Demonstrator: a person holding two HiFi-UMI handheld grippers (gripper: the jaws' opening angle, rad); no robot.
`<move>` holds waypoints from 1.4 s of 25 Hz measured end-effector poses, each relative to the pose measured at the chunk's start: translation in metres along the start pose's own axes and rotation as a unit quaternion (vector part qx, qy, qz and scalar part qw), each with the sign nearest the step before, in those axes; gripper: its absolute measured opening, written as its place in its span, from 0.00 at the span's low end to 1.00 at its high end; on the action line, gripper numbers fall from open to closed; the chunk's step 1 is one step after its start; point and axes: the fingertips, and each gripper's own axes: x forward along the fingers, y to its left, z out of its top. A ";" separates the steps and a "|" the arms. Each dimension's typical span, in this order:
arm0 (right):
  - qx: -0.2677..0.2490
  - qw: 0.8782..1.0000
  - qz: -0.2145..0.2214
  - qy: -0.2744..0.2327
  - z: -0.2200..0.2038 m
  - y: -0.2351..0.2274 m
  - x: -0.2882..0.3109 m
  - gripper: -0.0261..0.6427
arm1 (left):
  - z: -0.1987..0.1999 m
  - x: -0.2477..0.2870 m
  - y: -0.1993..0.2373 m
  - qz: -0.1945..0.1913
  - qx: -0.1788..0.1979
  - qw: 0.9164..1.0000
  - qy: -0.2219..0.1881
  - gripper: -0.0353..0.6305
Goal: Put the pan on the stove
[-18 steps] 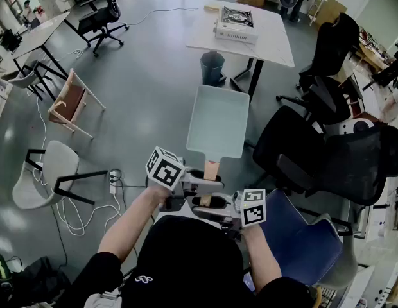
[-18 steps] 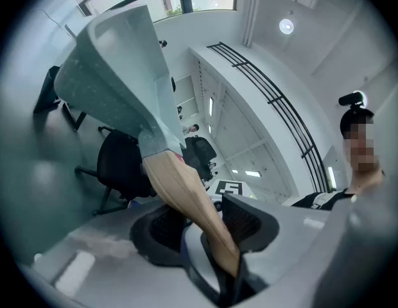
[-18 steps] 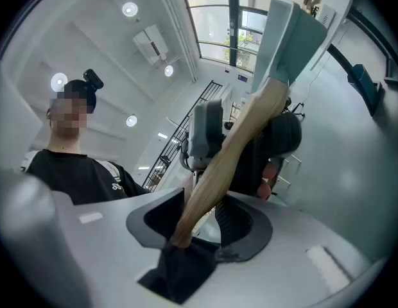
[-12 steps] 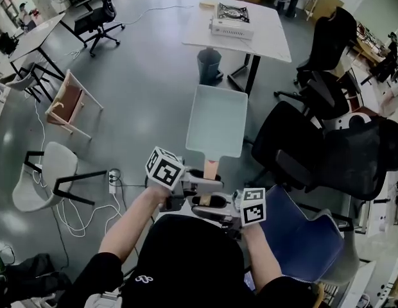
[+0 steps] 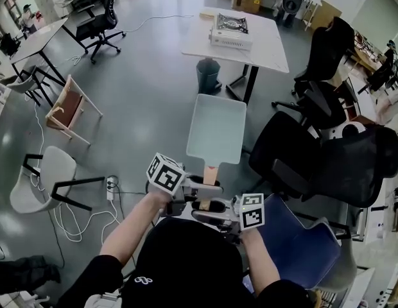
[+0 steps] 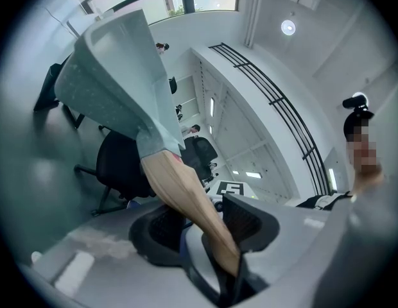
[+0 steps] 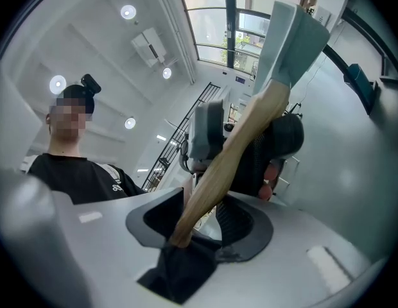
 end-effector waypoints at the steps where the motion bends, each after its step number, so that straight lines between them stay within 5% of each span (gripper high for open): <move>1: 0.000 1.000 0.000 0.002 0.000 0.000 0.001 0.28 | 0.001 -0.001 0.000 0.002 0.001 1.000 -0.002 0.33; 14: 0.009 1.000 -0.001 0.013 0.016 -0.025 0.002 0.29 | 0.018 -0.007 0.026 0.007 -0.005 1.000 -0.013 0.34; 35: 0.024 1.000 -0.004 0.000 0.179 -0.127 0.007 0.29 | 0.185 -0.034 0.113 0.017 -0.017 1.000 -0.012 0.34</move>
